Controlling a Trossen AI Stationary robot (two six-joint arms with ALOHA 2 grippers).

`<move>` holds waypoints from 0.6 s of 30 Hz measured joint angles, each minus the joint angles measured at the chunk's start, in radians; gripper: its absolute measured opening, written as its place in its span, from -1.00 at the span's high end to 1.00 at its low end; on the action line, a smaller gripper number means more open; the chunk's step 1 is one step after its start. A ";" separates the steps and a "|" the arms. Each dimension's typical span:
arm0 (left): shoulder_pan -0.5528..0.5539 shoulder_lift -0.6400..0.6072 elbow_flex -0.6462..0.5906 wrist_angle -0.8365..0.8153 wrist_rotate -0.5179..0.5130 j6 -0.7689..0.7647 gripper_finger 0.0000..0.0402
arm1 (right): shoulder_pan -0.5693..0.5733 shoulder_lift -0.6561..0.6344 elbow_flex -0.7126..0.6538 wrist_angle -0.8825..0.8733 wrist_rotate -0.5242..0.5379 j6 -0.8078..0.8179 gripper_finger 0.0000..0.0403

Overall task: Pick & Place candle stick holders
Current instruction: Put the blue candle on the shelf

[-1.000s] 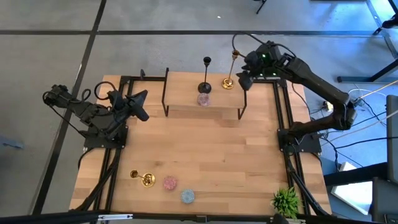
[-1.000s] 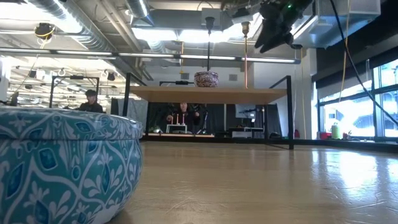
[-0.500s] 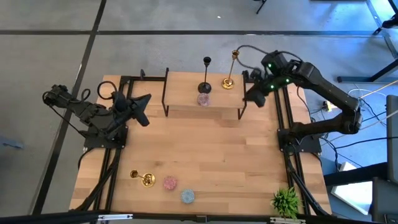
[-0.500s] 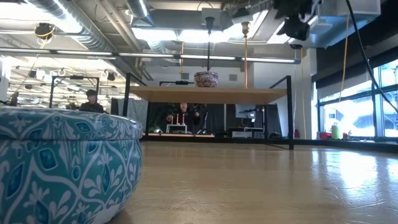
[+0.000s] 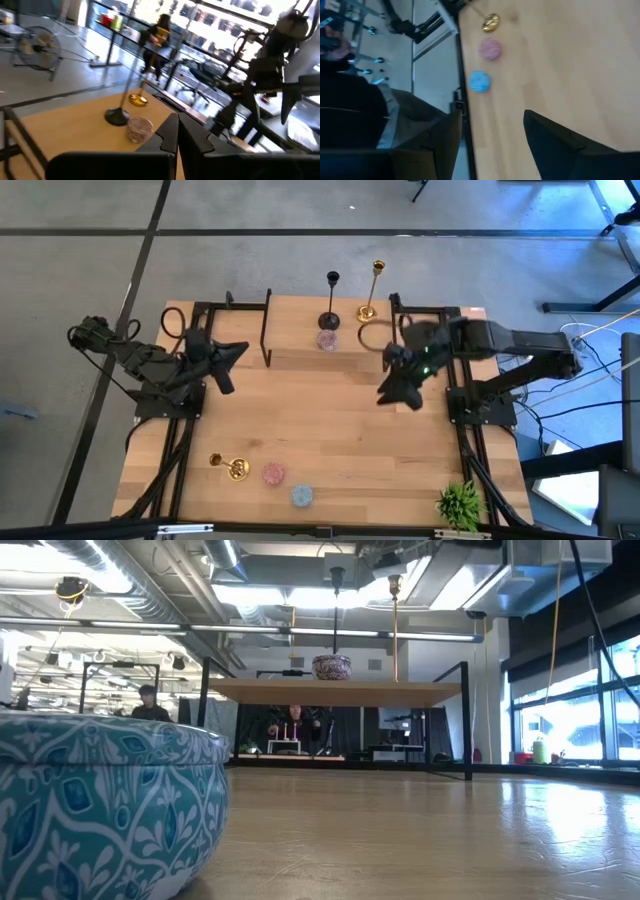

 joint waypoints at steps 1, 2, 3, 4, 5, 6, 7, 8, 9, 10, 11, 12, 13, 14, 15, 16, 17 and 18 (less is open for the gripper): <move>0.000 0.000 0.000 -0.001 0.021 0.005 0.99 | 0.035 0.011 0.000 0.020 0.012 0.028 -0.08; 0.000 0.000 0.000 -0.005 0.039 0.010 0.98 | 0.070 0.026 0.000 0.046 0.028 0.051 -0.08; 0.000 0.000 0.000 -0.008 0.057 0.012 0.99 | 0.105 0.041 0.000 0.073 0.050 0.073 -0.08; 0.000 0.000 0.000 -0.014 0.071 0.012 0.99 | 0.141 0.059 0.000 0.097 0.067 0.092 -0.08; 0.000 0.000 0.000 -0.020 0.084 0.010 0.99 | 0.174 0.078 0.000 0.126 0.085 0.109 -0.08; 0.000 0.001 0.000 -0.025 0.096 0.006 0.99 | 0.204 0.097 0.000 0.155 0.106 0.121 -0.08; 0.000 0.001 0.000 -0.027 0.107 0.007 0.99 | 0.233 0.121 0.000 0.179 0.123 0.136 -0.08; -0.002 0.001 0.000 -0.028 0.116 0.007 0.99 | 0.256 0.145 0.000 0.202 0.136 0.152 -0.08; -0.006 0.000 0.000 -0.029 0.126 0.007 0.99 | 0.278 0.170 0.000 0.219 0.149 0.169 -0.08; -0.011 0.001 0.000 -0.037 0.129 0.006 0.98 | 0.298 0.196 0.000 0.219 0.167 0.184 -0.08; -0.017 0.001 0.000 -0.046 0.131 0.006 0.99 | 0.313 0.222 0.000 0.212 0.180 0.195 -0.08; -0.024 0.001 0.000 -0.053 0.131 0.006 0.99 | 0.326 0.249 0.000 0.209 0.191 0.196 -0.08; -0.030 0.002 0.000 -0.059 0.131 0.005 0.99 | 0.339 0.276 0.000 0.206 0.199 0.198 -0.08; -0.037 0.002 0.000 -0.066 0.131 0.001 0.99 | 0.350 0.304 0.000 0.202 0.209 0.200 -0.08; -0.042 0.003 0.000 -0.073 0.130 -0.008 0.99 | 0.361 0.332 0.000 0.204 0.220 0.201 -0.08; -0.047 0.004 0.000 -0.081 0.130 -0.012 0.99 | 0.372 0.360 0.000 0.208 0.236 0.196 -0.08; -0.051 0.004 0.000 -0.088 0.131 -0.012 0.99 | 0.381 0.387 0.000 0.214 0.262 0.192 -0.08; -0.056 0.004 0.000 -0.090 0.131 -0.013 0.99 | 0.390 0.411 0.000 0.223 0.296 0.180 -0.09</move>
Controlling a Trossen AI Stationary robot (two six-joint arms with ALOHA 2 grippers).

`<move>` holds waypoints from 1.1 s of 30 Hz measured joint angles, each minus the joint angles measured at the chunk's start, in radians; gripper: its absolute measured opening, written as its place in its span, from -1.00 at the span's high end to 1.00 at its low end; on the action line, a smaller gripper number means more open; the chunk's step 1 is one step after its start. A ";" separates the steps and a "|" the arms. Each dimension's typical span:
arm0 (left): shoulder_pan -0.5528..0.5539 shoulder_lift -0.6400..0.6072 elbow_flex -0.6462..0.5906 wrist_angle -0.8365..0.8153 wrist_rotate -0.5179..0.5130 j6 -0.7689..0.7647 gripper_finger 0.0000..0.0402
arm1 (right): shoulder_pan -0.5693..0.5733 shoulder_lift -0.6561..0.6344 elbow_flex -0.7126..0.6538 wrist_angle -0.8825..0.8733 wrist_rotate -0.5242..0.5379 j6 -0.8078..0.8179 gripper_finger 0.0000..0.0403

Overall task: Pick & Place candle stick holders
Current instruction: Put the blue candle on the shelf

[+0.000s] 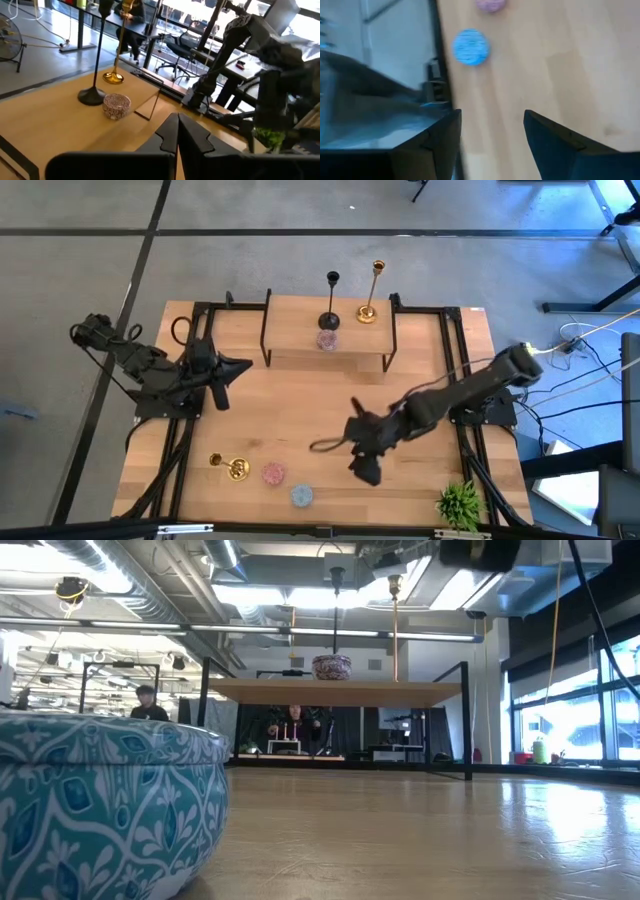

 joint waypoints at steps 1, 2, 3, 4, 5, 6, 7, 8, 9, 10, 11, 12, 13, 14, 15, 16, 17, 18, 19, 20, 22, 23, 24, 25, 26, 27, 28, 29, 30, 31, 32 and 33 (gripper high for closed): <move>-0.004 0.000 0.000 -0.003 0.000 -0.003 0.99 | 0.008 0.021 0.000 0.005 0.037 -0.020 -0.10; -0.008 -0.001 0.000 -0.009 0.000 -0.008 0.99 | 0.014 0.042 0.000 0.007 0.071 -0.045 -0.12; -0.009 0.000 0.000 -0.014 0.000 -0.012 0.99 | 0.018 0.061 0.001 0.007 0.104 -0.069 -0.14; -0.009 0.000 0.000 -0.018 0.000 -0.015 0.99 | 0.022 0.080 0.005 0.005 0.137 -0.086 -0.17; -0.009 0.000 0.000 -0.018 0.001 -0.021 0.99 | 0.025 0.096 0.011 0.003 0.160 -0.096 -0.20; -0.009 0.000 0.000 -0.018 0.004 -0.025 0.99 | 0.027 0.111 0.022 0.003 0.175 -0.102 -0.23; -0.009 0.000 0.000 -0.018 0.012 -0.027 0.99 | 0.030 0.123 0.036 0.004 0.182 -0.107 -0.26; -0.009 0.000 0.000 -0.018 0.020 -0.029 0.99 | 0.033 0.134 0.054 0.008 0.182 -0.114 -0.29; -0.009 0.000 0.000 -0.018 0.028 -0.029 0.99 | 0.039 0.145 0.070 0.012 0.183 -0.119 -0.32; -0.009 0.000 0.000 -0.019 0.035 -0.031 0.99 | 0.045 0.156 0.085 0.014 0.184 -0.127 -0.35; -0.009 0.000 0.000 -0.021 0.042 -0.036 0.99 | 0.052 0.167 0.099 0.018 0.184 -0.140 -0.38; -0.009 0.000 0.000 -0.027 0.046 -0.043 0.99 | 0.058 0.179 0.113 0.024 0.184 -0.146 -0.40; -0.009 0.000 0.000 -0.034 0.047 -0.049 0.99 | 0.065 0.192 0.127 0.030 0.188 -0.147 -0.42; -0.009 0.000 0.000 -0.038 0.047 -0.053 0.99 | 0.071 0.204 0.140 0.035 0.199 -0.146 -0.44; -0.009 0.001 0.000 -0.041 0.047 -0.056 0.99 | 0.076 0.216 0.149 0.041 0.208 -0.145 -0.45; -0.009 0.002 0.000 -0.045 0.048 -0.060 0.99 | 0.080 0.230 0.157 0.049 0.214 -0.144 -0.47; -0.009 0.004 0.000 -0.047 0.050 -0.065 0.99 | 0.084 0.243 0.162 0.062 0.220 -0.143 -0.48; -0.009 0.007 0.000 -0.051 0.053 -0.072 0.99 | 0.087 0.258 0.167 0.072 0.224 -0.136 -0.49; -0.009 0.010 0.000 -0.058 0.055 -0.081 0.99 | 0.088 0.273 0.173 0.082 0.225 -0.121 -0.50; -0.009 0.013 0.000 -0.064 0.061 -0.091 0.99 | 0.091 0.289 0.179 0.098 0.226 -0.106 -0.50; -0.009 0.022 0.000 -0.078 0.074 -0.108 0.99 | 0.097 0.321 0.186 0.131 0.226 -0.090 -0.51; -0.009 0.027 0.000 -0.085 0.081 -0.115 0.99 | 0.100 0.340 0.192 0.158 0.227 -0.091 -0.51; -0.009 0.033 0.000 -0.092 0.088 -0.123 0.99 | 0.105 0.360 0.194 0.193 0.227 -0.094 -0.51; -0.009 0.039 0.000 -0.100 0.095 -0.130 0.99 | 0.109 0.379 0.195 0.225 0.228 -0.095 -0.51; -0.009 0.046 0.000 -0.105 0.099 -0.135 0.99 | 0.114 0.400 0.198 0.257 0.227 -0.098 -0.51; -0.009 0.054 0.000 -0.110 0.103 -0.143 0.99 | 0.120 0.422 0.203 0.295 0.224 -0.102 -0.51; -0.009 0.062 0.000 -0.116 0.105 -0.152 0.99 | 0.125 0.442 0.207 0.330 0.223 -0.109 -0.51; -0.009 0.071 0.000 -0.120 0.105 -0.159 0.99 | 0.131 0.460 0.207 0.364 0.223 -0.118 -0.51; -0.009 0.081 0.000 -0.119 0.105 -0.162 0.99 | 0.136 0.477 0.207 0.397 0.222 -0.125 -0.51; -0.009 0.091 0.000 -0.120 0.106 -0.165 0.99 | 0.140 0.490 0.207 0.430 0.218 -0.137 -0.51; -0.009 0.101 0.000 -0.119 0.106 -0.168 0.99 | 0.144 0.500 0.207 0.454 0.216 -0.146 -0.51; -0.009 0.110 0.000 -0.119 0.107 -0.176 0.99 | 0.146 0.504 0.207 0.469 0.216 -0.151 -0.52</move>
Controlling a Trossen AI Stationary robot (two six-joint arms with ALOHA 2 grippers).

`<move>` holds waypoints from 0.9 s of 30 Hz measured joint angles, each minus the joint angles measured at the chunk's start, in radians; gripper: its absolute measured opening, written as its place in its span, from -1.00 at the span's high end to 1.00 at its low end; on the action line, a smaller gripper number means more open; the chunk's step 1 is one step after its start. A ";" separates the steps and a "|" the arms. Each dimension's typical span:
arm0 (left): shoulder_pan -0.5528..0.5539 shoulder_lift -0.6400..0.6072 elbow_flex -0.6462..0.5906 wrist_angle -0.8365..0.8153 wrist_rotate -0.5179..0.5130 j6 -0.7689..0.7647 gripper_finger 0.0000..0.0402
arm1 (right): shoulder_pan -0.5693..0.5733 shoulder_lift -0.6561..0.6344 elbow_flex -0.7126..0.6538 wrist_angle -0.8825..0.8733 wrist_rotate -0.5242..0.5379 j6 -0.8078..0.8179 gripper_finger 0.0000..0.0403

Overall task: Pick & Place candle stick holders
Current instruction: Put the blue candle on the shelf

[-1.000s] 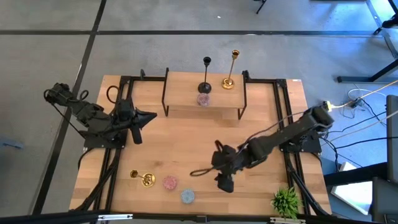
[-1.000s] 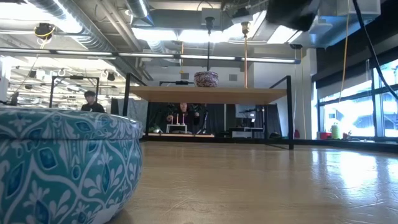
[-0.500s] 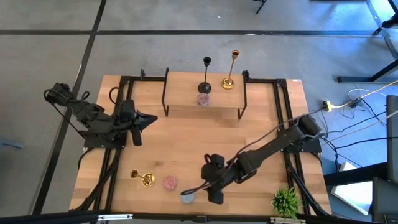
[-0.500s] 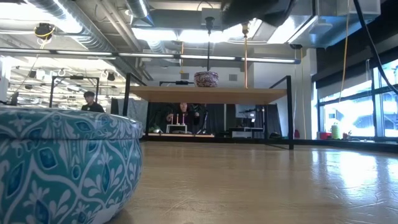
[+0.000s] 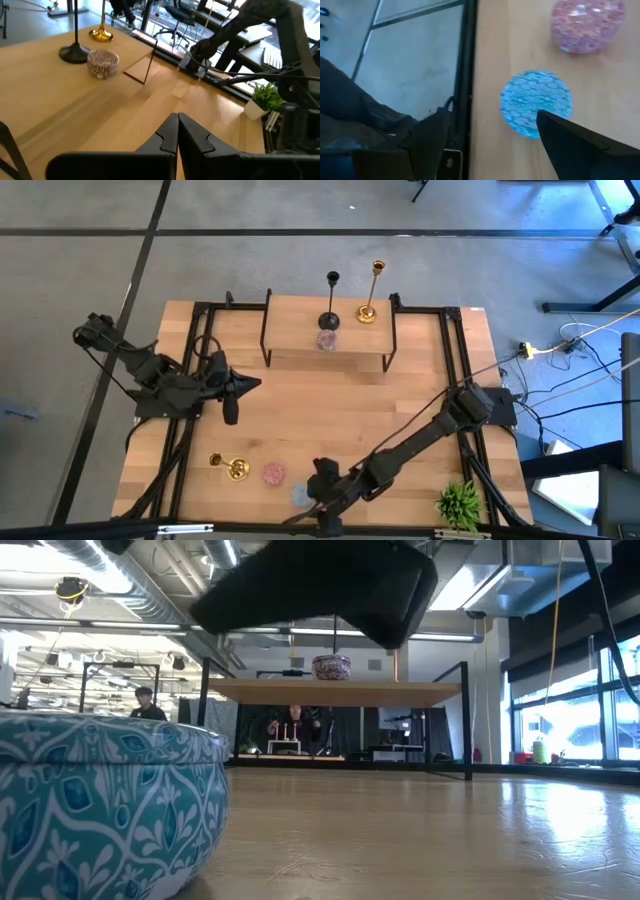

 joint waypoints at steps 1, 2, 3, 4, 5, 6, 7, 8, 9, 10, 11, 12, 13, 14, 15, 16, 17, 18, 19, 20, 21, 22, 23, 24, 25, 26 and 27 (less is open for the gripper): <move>0.000 0.009 0.000 0.000 0.001 -0.008 0.99 | 0.001 0.001 0.000 0.011 0.005 -0.011 -0.52; 0.000 0.018 0.000 0.000 0.009 -0.016 0.99 | 0.001 0.001 0.000 0.020 0.016 -0.027 -0.52; 0.000 0.027 0.000 0.000 0.018 -0.025 0.99 | 0.000 0.000 0.000 0.028 0.028 -0.051 -0.52; 0.000 0.034 0.000 0.000 0.027 -0.034 0.99 | 0.000 0.000 0.001 0.036 0.039 -0.079 -0.52; 0.000 0.040 0.000 0.000 0.040 -0.043 0.99 | -0.003 0.000 0.000 0.053 0.042 -0.108 -0.52; 0.000 0.045 0.000 0.000 0.051 -0.051 0.99 | -0.007 0.000 0.000 0.082 0.040 -0.129 -0.52; 0.000 0.050 0.000 0.000 0.059 -0.061 0.99 | -0.013 0.001 0.000 0.118 0.026 -0.144 -0.52; 0.000 0.053 0.000 0.000 0.067 -0.071 0.99 | -0.019 0.008 0.002 0.166 0.004 -0.148 -0.52; 0.000 0.054 0.000 0.000 0.070 -0.081 0.99 | -0.023 0.016 0.003 0.201 -0.015 -0.148 -0.52; -0.001 0.054 0.000 0.001 0.070 -0.088 0.99 | -0.025 0.026 0.003 0.213 -0.029 -0.148 -0.51; -0.001 0.052 0.000 0.009 0.069 -0.089 0.99 | -0.028 0.035 0.002 0.213 -0.041 -0.144 -0.51; -0.003 0.048 0.000 0.018 0.065 -0.086 0.99 | -0.031 0.047 0.001 0.212 -0.053 -0.136 -0.51; -0.008 0.040 0.000 0.020 0.056 -0.079 0.99 | -0.035 0.055 0.001 0.204 -0.065 -0.129 -0.50; -0.013 0.030 0.000 0.023 0.044 -0.073 0.99 | -0.039 0.059 0.000 0.188 -0.076 -0.126 -0.49; -0.017 0.020 0.000 0.033 0.034 -0.070 0.99 | -0.043 0.061 0.000 0.182 -0.088 -0.121 -0.48; -0.020 0.012 0.000 0.039 0.021 -0.070 0.99 | -0.047 0.061 0.000 0.180 -0.090 -0.122 -0.47; -0.021 0.003 0.000 0.036 0.009 -0.070 0.99 | -0.050 0.061 0.000 0.181 -0.087 -0.126 -0.46; -0.024 -0.004 0.000 0.035 0.000 -0.070 0.99 | -0.053 0.060 0.000 0.182 -0.073 -0.142 -0.45; -0.026 -0.011 0.000 0.036 -0.008 -0.070 0.99 | -0.055 0.060 0.000 0.182 -0.059 -0.157 -0.44; -0.028 -0.018 0.000 0.036 -0.010 -0.070 0.99 | -0.059 0.060 0.000 0.183 -0.050 -0.172 -0.42; -0.030 -0.024 0.000 0.036 -0.010 -0.070 0.99 | -0.063 0.060 0.000 0.184 -0.049 -0.178 -0.41; -0.032 -0.028 0.000 0.037 -0.010 -0.071 0.99 | -0.067 0.060 0.000 0.188 -0.049 -0.180 -0.40; -0.033 -0.031 0.000 0.037 -0.010 -0.073 0.99 | -0.071 0.060 0.000 0.190 -0.049 -0.183 -0.39; -0.033 -0.033 0.000 0.036 -0.010 -0.076 0.99 | -0.075 0.064 0.000 0.190 -0.049 -0.190 -0.37; -0.033 -0.034 0.000 0.037 -0.009 -0.081 0.99 | -0.078 0.070 0.000 0.192 -0.051 -0.197 -0.36; -0.033 -0.034 0.000 0.037 -0.009 -0.086 0.99 | -0.081 0.074 0.000 0.185 -0.053 -0.206 -0.35; -0.032 -0.034 0.000 0.037 -0.009 -0.089 0.99 | -0.083 0.076 -0.001 0.179 -0.060 -0.212 -0.34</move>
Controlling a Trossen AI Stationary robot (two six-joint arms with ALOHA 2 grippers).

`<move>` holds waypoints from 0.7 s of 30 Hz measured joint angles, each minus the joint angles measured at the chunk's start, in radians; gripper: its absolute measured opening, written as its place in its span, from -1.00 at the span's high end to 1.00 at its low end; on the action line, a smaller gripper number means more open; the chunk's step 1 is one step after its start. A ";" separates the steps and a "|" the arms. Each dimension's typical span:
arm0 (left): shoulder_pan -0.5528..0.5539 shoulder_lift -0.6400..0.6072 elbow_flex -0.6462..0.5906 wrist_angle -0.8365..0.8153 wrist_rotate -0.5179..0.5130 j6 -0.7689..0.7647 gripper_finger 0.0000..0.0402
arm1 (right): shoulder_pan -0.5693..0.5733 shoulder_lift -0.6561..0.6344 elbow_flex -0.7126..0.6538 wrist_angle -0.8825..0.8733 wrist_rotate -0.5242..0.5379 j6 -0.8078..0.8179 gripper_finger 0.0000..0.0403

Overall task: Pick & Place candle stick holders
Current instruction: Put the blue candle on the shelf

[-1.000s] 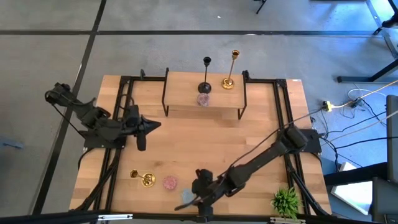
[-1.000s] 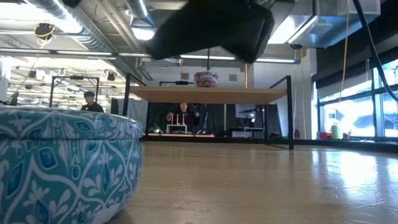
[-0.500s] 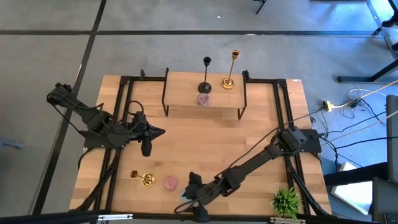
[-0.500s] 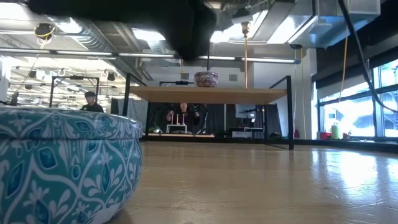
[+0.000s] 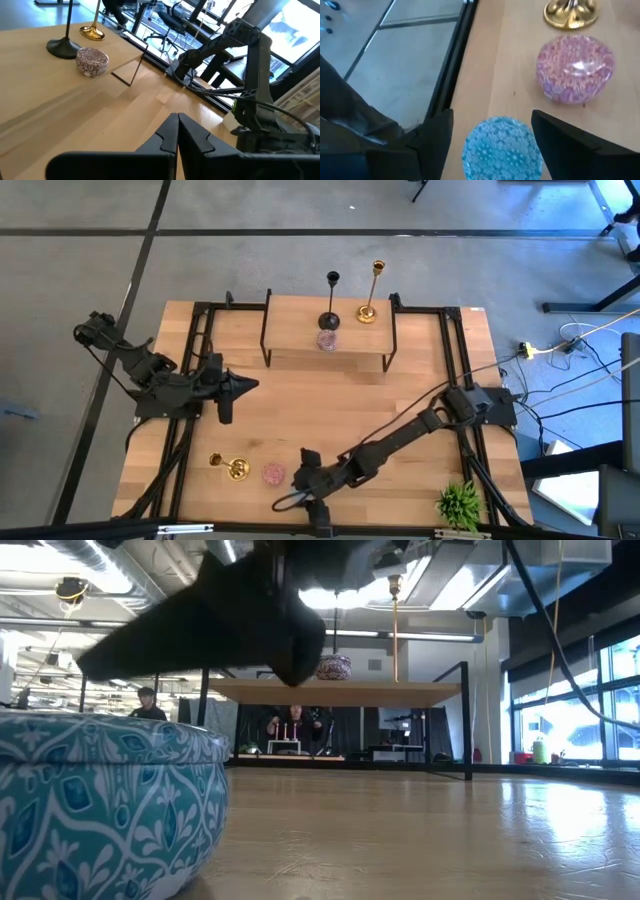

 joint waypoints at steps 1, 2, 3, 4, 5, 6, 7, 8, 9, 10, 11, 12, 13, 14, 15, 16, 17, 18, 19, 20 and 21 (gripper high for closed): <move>0.000 0.000 0.000 0.000 0.004 -0.005 0.99 | -0.002 0.000 0.000 0.000 -0.002 -0.005 -0.34; 0.000 0.000 0.000 0.000 0.006 -0.008 0.99 | -0.004 -0.001 0.000 0.004 -0.002 -0.012 -0.33; 0.000 0.000 0.000 0.000 0.011 -0.011 0.99 | -0.005 -0.002 0.001 0.003 -0.001 -0.021 -0.33; 0.000 0.000 0.000 0.000 0.014 -0.013 0.99 | -0.005 -0.003 0.001 -0.004 0.004 -0.026 -0.33; 0.000 0.001 0.000 0.001 0.015 -0.016 0.99 | -0.005 -0.003 0.001 -0.017 0.007 -0.035 -0.33; 0.000 0.001 0.000 0.001 0.015 -0.019 0.99 | -0.004 -0.003 0.001 -0.031 0.010 -0.041 -0.34; 0.000 0.001 0.000 0.001 0.015 -0.022 0.99 | -0.004 -0.002 0.001 -0.046 0.013 -0.042 -0.34; 0.000 0.001 0.000 0.001 0.015 -0.022 0.99 | -0.005 -0.002 0.001 -0.067 0.018 -0.041 -0.35; 0.000 0.001 0.000 0.001 0.015 -0.022 0.99 | -0.005 -0.003 0.001 -0.087 0.021 -0.041 -0.36; 0.000 0.001 0.000 0.001 0.016 -0.022 0.99 | -0.008 0.001 0.001 -0.104 0.021 -0.042 -0.37; 0.000 0.001 0.000 0.001 0.016 -0.022 0.99 | -0.010 0.004 0.001 -0.113 0.021 -0.042 -0.39; 0.000 0.001 0.000 0.001 0.016 -0.022 0.99 | -0.011 0.006 0.000 -0.117 0.022 -0.041 -0.40; 0.000 0.001 0.000 0.001 0.016 -0.022 0.99 | -0.012 0.006 0.000 -0.113 0.022 -0.041 -0.42; 0.000 0.001 0.000 0.001 0.016 -0.022 0.99 | -0.012 0.006 0.000 -0.098 0.026 -0.041 -0.43; 0.000 0.001 0.000 0.001 0.016 -0.022 0.99 | -0.013 0.005 0.000 -0.085 0.030 -0.041 -0.45; 0.000 0.001 0.000 0.001 0.016 -0.022 0.99 | -0.012 0.005 0.001 -0.082 0.033 -0.041 -0.46; 0.000 0.001 0.000 0.001 0.016 -0.022 0.99 | -0.012 0.005 0.001 -0.079 0.033 -0.041 -0.48; 0.000 0.001 0.000 0.001 0.016 -0.022 0.99 | -0.011 0.005 0.001 -0.079 0.033 -0.041 -0.50; 0.000 0.001 0.000 0.001 0.016 -0.020 0.99 | -0.011 0.005 0.001 -0.079 0.033 -0.041 -0.51; 0.000 0.001 0.000 0.001 0.016 -0.017 0.99 | -0.011 0.005 0.001 -0.079 0.032 -0.041 -0.53; 0.000 0.001 0.000 0.001 0.016 -0.016 0.99 | -0.011 0.005 0.001 -0.080 0.031 -0.041 -0.54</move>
